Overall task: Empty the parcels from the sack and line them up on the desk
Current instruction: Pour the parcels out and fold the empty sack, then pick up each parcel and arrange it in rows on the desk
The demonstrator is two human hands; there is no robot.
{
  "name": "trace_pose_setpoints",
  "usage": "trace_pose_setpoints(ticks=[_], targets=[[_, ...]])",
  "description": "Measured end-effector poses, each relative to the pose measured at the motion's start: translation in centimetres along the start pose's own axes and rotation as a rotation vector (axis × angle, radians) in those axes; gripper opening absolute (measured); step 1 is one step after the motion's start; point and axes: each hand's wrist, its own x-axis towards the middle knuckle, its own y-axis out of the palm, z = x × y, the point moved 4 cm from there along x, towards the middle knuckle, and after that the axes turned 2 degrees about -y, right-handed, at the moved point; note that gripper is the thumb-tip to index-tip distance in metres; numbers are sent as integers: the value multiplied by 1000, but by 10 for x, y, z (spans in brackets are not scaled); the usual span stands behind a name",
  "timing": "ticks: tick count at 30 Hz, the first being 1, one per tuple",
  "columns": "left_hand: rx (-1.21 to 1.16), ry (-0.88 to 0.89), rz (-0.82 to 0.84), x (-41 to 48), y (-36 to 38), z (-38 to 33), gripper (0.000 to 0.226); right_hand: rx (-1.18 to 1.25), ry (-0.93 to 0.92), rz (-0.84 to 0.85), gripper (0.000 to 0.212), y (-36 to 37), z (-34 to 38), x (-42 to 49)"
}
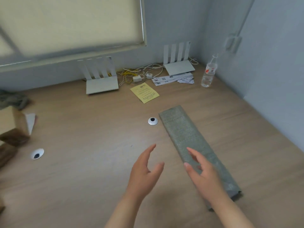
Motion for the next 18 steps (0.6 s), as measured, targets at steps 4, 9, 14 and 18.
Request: trace_pose_setpoints(ticks=[4,9,14,18], targets=[[-99,22,-76,-54,-76,-6,56,128,-24,45,44,23,71,-38],[-187,33,-157,-123,-172,3,53,150,-110,135,42,72,150,-92],[-206,12,-196,-179,-249,41,51,133,-146,275,43,137,204,-141],[-235,-53,-253,-216,-293,84,52,113,-138,376,44,187,221,-173]])
